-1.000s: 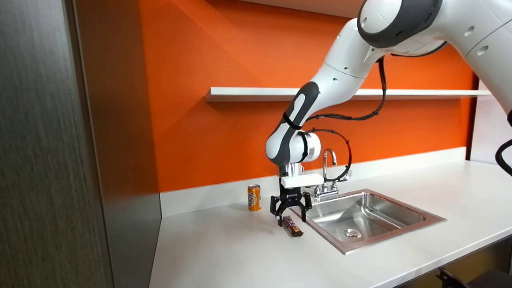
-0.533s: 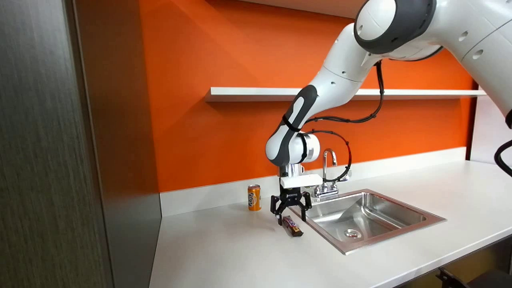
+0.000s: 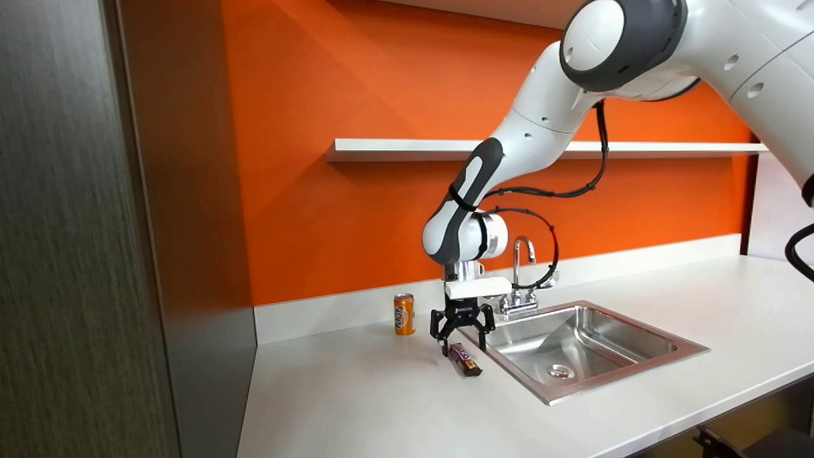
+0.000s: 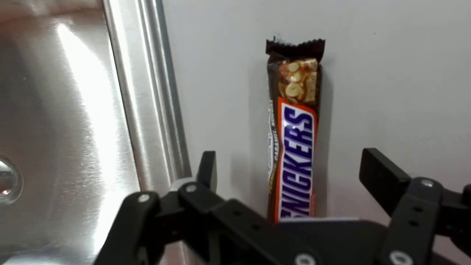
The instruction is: Move the snickers bar to the sink
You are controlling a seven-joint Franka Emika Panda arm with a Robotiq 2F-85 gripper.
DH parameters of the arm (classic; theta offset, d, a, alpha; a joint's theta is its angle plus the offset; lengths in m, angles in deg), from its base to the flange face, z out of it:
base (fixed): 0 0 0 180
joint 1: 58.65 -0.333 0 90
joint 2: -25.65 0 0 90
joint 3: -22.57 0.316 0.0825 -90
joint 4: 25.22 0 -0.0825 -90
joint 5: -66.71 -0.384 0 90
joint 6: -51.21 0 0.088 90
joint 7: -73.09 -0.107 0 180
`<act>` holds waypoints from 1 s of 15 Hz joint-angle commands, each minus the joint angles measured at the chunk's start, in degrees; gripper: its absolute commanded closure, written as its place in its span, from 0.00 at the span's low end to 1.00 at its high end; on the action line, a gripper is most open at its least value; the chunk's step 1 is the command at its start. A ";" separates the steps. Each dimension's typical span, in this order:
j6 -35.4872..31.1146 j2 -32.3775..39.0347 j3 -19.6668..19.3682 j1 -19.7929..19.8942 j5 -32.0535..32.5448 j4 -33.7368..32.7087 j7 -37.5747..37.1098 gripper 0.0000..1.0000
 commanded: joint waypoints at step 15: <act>1.64 2.01 -1.05 -0.15 1.05 -2.92 -2.84 0.60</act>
